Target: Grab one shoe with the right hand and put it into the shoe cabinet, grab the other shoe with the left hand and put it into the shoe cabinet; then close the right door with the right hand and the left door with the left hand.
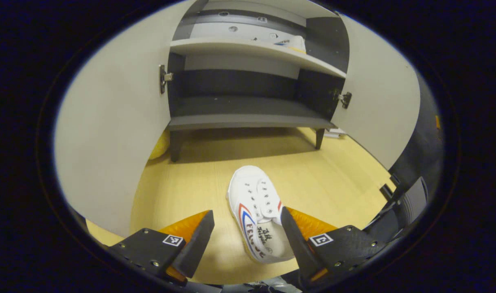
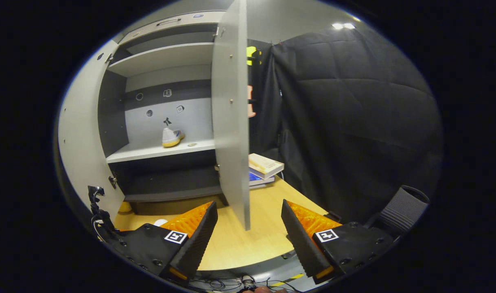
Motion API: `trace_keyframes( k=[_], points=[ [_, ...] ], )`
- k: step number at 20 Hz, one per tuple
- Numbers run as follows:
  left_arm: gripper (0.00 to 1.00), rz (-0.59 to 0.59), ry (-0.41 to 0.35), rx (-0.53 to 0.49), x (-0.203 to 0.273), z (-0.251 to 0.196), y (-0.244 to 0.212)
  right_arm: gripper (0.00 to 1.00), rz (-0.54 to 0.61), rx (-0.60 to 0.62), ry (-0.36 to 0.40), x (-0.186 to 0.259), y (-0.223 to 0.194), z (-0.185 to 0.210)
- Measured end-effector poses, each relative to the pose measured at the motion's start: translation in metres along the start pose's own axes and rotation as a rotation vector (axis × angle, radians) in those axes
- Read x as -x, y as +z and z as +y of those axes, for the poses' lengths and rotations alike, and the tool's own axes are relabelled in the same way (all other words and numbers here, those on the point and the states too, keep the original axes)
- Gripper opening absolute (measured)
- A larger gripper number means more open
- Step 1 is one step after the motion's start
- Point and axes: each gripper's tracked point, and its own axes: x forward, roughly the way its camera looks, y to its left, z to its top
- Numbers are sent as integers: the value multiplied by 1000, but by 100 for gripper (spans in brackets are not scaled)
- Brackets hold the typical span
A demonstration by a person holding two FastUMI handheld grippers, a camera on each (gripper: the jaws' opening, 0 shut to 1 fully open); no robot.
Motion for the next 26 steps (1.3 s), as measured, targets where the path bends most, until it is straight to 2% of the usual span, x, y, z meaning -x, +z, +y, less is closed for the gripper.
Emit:
trace_keyframes(
  k=[5, 6, 7, 9, 10, 11, 12, 13, 14, 17, 18, 19, 20, 22, 23, 26],
  points=[
    [95, 73, 44, 20, -34, 15, -23, 98, 47, -41, -167, 27, -29, -62],
    [91, 94, 42, 23, -39, 17, -27, 98, 60, -44, -195, 30, -34, -73],
    [92, 106, 24, 38, -41, 14, -30, 98, 75, -44, -222, 35, -39, -85],
    [80, 120, -16, 85, -42, 3, -27, 98, 93, -48, -265, 41, -43, -100],
    [61, 142, -18, 93, -42, 3, -31, 98, 98, -53, -284, 43, -44, -106],
    [58, 172, -26, 97, -43, 2, -38, 98, 106, -57, -300, 45, -47, -113],
    [62, 185, -53, 117, -47, -4, -41, 98, 115, -63, -311, 44, -49, -118],
    [58, 184, -59, 133, -42, -4, -39, 99, 121, -72, -318, 42, -51, -122],
    [46, 206, -58, 134, -44, -5, -43, 99, 124, -77, -323, 39, -49, -125],
    [46, 247, -49, 133, -42, -5, -41, 99, 103, -86, -342, 27, -36, -135],
    [40, 260, -47, 128, -44, -5, -42, 99, 91, -94, -337, 19, -28, -135],
    [40, 254, -26, 123, -49, 0, -40, 99, 80, -99, -329, 11, -22, -135],
    [23, 275, -19, 132, -43, -3, -40, 98, 71, -98, -320, 4, -16, -134],
    [23, 274, 5, 121, -51, 1, -41, 98, 51, -93, -303, -8, -5, -134],
    [7, 291, 17, 134, -52, -4, -42, 98, 46, -92, -297, -15, -3, -134],
    [5, 301, 28, 132, -47, -2, -40, 99, 32, -110, -285, -34, 4, -138]
  ],
)
